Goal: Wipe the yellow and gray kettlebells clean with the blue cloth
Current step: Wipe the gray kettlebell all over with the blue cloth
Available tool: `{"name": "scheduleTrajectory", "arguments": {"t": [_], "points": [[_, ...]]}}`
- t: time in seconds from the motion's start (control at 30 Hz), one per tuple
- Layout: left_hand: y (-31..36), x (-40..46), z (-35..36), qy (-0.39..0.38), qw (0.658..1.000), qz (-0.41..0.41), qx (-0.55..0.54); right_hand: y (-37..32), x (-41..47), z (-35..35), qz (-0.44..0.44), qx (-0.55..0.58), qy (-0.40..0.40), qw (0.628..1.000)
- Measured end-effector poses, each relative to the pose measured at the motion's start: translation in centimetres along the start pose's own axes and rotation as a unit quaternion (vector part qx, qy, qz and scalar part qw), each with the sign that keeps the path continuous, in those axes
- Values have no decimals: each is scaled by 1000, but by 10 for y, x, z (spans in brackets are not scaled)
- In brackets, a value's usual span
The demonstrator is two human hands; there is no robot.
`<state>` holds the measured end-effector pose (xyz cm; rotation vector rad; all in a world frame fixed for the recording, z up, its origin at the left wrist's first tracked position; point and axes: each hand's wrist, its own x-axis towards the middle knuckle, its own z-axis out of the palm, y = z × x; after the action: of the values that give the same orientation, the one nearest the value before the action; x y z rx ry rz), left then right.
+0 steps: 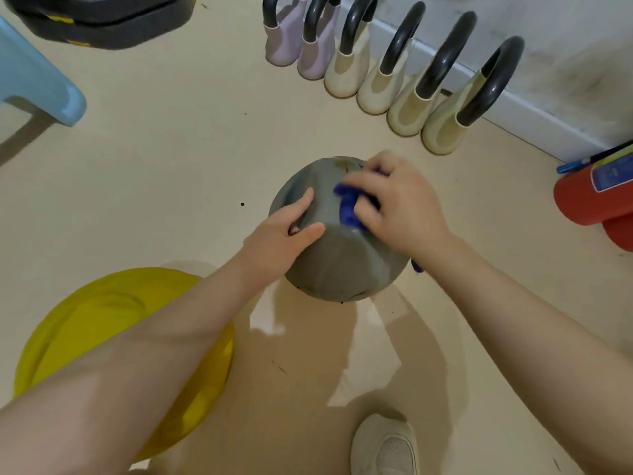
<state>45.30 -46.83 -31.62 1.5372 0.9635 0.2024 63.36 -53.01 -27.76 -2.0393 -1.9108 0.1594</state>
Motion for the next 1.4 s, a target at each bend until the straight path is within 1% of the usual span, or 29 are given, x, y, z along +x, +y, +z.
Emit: {"name": "scheduleTrajectory", "arguments": {"t": [0.07, 0.1, 0.13, 0.2, 0.27, 0.3, 0.33, 0.37, 0.47, 0.5, 0.53, 0.57, 0.63, 0.67, 0.7, 0.73, 0.8, 0.83, 0.87, 0.9, 0.97, 1.03, 1.07, 1.1, 1.13, 1.2, 1.27, 1.33, 1.4], "points": [[0, -3, 2, -17, 999, 16, 48, 14, 13, -1, 112, 24, 38, 993], [-2, -5, 3, -27, 997, 21, 69, 16, 11, -1, 133, 34, 39, 990], [-4, -6, 3, -32, 996, 25, 84, 14, 5, 0, 119, 34, 37, 992], [-7, -7, 0, -34, 995, 32, 93, 2, -16, 1, 18, 32, 19, 999], [-11, -9, -5, -41, 995, 44, 80, -11, -32, 0, -71, 34, -34, 996], [-14, -10, -7, -51, 994, 53, 78, -12, -33, -1, -92, 29, -57, 994], [-16, -11, -9, -59, 993, 62, 83, -10, -28, -2, -88, 28, -65, 994], [-17, -12, -9, -64, 991, 69, 93, -6, -20, -2, -60, 28, -51, 997], [-16, -10, -10, -69, 990, 62, 109, 10, -1, -4, 80, 40, 7, 996], [-15, -9, -10, -72, 989, 58, 115, 10, -1, -3, 88, 49, 10, 995], [-15, -8, -10, -74, 989, 58, 115, 6, -3, -2, 60, 49, 7, 997], [-17, -8, -10, -76, 989, 62, 108, 0, -8, -1, 1, 46, -3, 999], [-22, -12, -11, -85, 988, 76, 101, -13, -20, -1, -118, 48, -60, 990], [-23, -13, -12, -89, 986, 86, 113, -14, -21, -2, -149, 43, -88, 984], [-24, -15, -13, -92, 983, 97, 128, -10, -17, -3, -153, 41, -101, 982], [-23, -15, -13, -93, 980, 105, 138, -5, -10, -3, -120, 43, -90, 988], [-19, -14, -12, -102, 977, 113, 151, 13, 5, 1, 27, 49, -28, 998], [-17, -12, -11, -107, 974, 119, 159, 22, 9, 2, 98, 56, -7, 994], [-14, -10, -9, -112, 971, 129, 167, 27, 10, 3, 136, 63, -1, 989], [-13, -9, -9, -118, 968, 138, 175, 27, 8, 3, 130, 63, -4, 990], [-13, -7, -8, -132, 959, 154, 197, 17, -4, -2, 26, 67, -37, 997], [-15, -10, -8, -149, 946, 172, 232, 5, -16, -8, -86, 85, -81, 989], [-15, -11, -8, -157, 940, 178, 245, 4, -18, -10, -108, 87, -96, 986], [-15, -13, -7, -166, 935, 182, 254, 7, -15, -8, -100, 86, -97, 986], [-14, -14, -6, -173, 932, 184, 261, 13, -9, -5, -65, 86, -86, 990], [-10, -13, -2, -180, 928, 186, 269, 30, 7, 2, 51, 81, -61, 993], [-1, -10, 2, -178, 934, 169, 259, 42, 15, 6, 125, 83, -48, 987], [7, -6, 3, -176, 947, 133, 234, 36, 8, 3, 125, 100, -43, 986], [8, -6, 0, -178, 947, 116, 241, 20, -8, -2, 68, 137, -42, 987]]}}
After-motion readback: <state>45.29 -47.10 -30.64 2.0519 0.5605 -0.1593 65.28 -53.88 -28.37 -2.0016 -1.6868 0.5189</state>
